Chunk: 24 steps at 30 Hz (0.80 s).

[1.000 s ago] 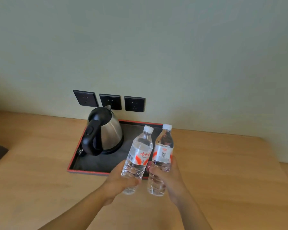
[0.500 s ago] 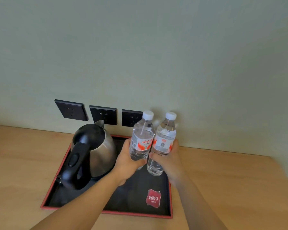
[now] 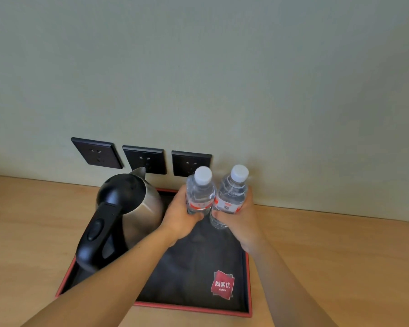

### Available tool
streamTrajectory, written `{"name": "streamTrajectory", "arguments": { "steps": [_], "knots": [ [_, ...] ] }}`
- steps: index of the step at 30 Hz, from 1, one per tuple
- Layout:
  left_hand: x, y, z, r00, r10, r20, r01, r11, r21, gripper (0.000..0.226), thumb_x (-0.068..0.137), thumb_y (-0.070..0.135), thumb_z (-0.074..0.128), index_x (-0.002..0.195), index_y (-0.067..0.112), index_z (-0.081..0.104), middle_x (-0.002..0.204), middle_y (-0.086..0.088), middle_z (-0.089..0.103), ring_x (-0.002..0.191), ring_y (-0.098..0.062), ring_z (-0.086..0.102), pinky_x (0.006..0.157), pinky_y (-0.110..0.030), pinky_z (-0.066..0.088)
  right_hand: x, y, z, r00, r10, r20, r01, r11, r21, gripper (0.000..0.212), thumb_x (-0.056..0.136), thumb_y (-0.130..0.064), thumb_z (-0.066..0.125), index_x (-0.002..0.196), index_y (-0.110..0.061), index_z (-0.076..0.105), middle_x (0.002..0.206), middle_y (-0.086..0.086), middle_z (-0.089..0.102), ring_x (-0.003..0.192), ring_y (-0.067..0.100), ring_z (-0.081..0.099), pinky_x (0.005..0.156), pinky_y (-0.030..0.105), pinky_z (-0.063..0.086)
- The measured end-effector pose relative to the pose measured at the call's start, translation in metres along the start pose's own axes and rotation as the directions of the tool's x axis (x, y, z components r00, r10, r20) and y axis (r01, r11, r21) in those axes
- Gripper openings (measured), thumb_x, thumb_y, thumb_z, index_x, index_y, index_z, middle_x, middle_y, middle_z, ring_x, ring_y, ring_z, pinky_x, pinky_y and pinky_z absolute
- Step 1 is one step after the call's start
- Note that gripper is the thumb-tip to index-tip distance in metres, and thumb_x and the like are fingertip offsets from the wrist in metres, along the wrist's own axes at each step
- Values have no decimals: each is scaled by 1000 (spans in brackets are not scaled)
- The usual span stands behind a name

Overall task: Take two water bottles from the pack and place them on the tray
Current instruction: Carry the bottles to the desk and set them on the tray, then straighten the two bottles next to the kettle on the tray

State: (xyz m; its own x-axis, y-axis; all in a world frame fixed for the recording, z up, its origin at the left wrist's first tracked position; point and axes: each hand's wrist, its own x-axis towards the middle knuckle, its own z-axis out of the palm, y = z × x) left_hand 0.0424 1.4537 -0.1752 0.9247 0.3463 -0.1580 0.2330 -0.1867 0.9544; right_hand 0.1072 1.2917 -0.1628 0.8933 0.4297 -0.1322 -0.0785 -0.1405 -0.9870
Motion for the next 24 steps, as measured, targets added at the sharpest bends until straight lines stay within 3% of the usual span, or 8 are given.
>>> {"name": "streamTrajectory", "arguments": {
  "steps": [2,4,6,8,11,14,19,24],
  "knots": [
    [0,1,-1,999,-41,1,41,999,-4,76,78,-2,79,116,53,43,112,29,56,105,6,55,92,-17,43,-2,-3,1,1000,-17,8,18,1000,-17,73,70,13,79,132,-1,43,122,21,63,114,33,64,95,54,54],
    [-4,3,-4,999,-49,-5,49,999,10,73,79,0,79,129,40,43,112,29,54,113,-3,54,92,-19,42,-7,-8,2,1000,-23,-6,22,999,-28,75,71,13,80,134,-1,42,124,19,63,114,27,65,96,51,55],
    [-13,10,-9,1000,-24,-14,24,999,38,75,81,1,78,139,29,40,114,34,48,118,-2,49,87,-11,40,-15,-16,1,999,-20,-27,19,998,-52,79,72,7,82,135,-12,39,123,5,64,110,11,67,96,39,57],
    [-25,22,-16,999,19,-39,-17,999,35,75,82,1,77,143,23,38,121,32,47,123,-1,45,91,-11,40,-22,-30,-2,999,-27,-45,24,998,-62,82,75,-6,84,135,-27,34,124,-9,61,109,1,65,93,27,57],
    [-39,50,-26,987,127,-94,-123,992,39,72,86,4,74,146,21,37,134,16,50,126,-2,49,101,-22,44,-29,-57,-13,989,-122,-82,109,982,-153,77,77,-15,82,131,-44,36,129,-13,56,113,-2,60,90,19,52],
    [-43,83,-33,949,292,-115,-273,949,159,61,88,9,73,141,23,46,132,16,54,115,8,54,95,-15,47,-35,-92,-20,956,-286,-66,251,912,-324,66,84,-14,73,126,-55,41,127,-18,54,116,-4,55,88,8,46],
    [-27,121,-34,923,386,-8,-358,863,357,48,88,15,73,133,16,58,131,-4,61,120,-18,56,99,-27,43,-31,-121,-22,917,-355,181,381,650,-658,43,92,-1,57,131,-20,59,130,0,56,117,16,55,96,26,45],
    [-19,127,-41,940,338,36,-315,824,471,41,88,16,72,128,16,63,122,-9,70,110,-24,65,94,-36,53,-27,-127,-22,931,-276,239,359,571,-738,45,90,11,51,127,-12,62,127,9,57,113,26,57,93,35,47]
  ]
}}
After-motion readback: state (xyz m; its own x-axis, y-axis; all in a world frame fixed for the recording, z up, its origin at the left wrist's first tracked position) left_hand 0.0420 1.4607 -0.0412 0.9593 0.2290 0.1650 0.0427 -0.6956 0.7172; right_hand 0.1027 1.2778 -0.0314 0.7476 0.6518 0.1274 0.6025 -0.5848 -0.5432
